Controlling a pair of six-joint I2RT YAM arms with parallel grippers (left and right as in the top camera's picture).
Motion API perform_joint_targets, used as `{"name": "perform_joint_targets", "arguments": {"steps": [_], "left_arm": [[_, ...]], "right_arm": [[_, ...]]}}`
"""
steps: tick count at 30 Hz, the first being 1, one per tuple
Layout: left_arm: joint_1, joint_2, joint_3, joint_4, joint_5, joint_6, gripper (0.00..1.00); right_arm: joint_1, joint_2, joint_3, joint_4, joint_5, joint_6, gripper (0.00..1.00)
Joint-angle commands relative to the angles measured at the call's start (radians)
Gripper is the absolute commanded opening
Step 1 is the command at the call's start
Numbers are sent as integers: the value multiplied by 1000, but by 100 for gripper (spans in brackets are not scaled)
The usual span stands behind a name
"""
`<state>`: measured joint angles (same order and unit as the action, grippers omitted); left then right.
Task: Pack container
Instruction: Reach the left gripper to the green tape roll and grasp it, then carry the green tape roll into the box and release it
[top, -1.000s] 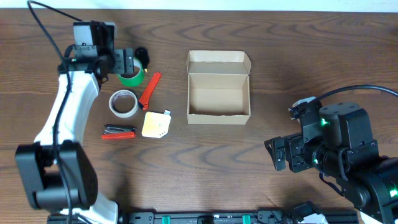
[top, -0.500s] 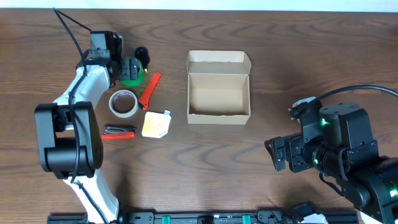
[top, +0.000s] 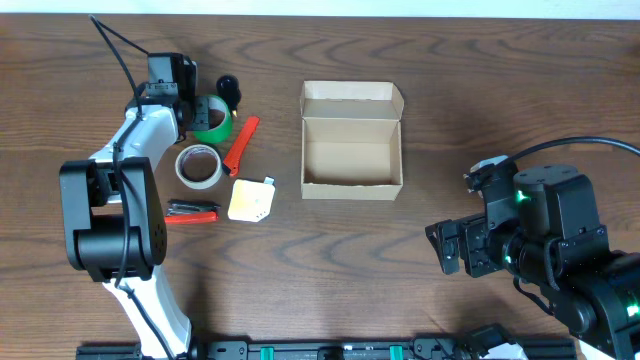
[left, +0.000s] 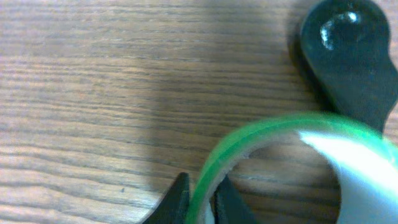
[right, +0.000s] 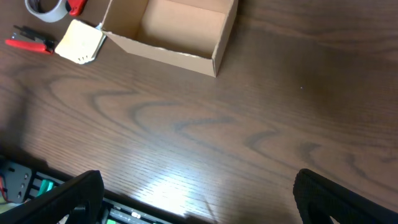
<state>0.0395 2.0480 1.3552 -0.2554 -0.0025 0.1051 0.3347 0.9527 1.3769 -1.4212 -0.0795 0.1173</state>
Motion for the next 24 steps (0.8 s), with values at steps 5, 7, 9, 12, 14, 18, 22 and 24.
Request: {"name": "perform_joint_targets", "arguments": {"steps": [5, 7, 9, 12, 14, 18, 22, 24], "left_arm": [[8, -1, 99, -48, -9, -46, 6], [5, -21, 169, -107, -8, -59, 5], [-3, -55, 261, -195, -3, -69, 5], [-27, -109, 357, -310, 28, -66, 6], [-57, -160, 388, -376, 85, -52, 6], [-143, -235, 388, -478, 167, -40, 6], [-265, -249, 388, -567, 183, 2, 6], [-331, -245, 387, -597, 183, 29, 6]], "right_arm": [[-7, -5, -1, -2, -7, -10, 99], [-7, -5, -1, -2, -7, -10, 99], [-7, -5, -1, -2, -7, -10, 99], [-7, -5, -1, -2, -7, -10, 99], [-7, -5, -1, -2, -7, -10, 99], [-7, -5, -1, -2, -7, -10, 99], [-7, -5, -1, -2, -7, -10, 99], [-7, -5, -1, -2, -7, -10, 99]]}}
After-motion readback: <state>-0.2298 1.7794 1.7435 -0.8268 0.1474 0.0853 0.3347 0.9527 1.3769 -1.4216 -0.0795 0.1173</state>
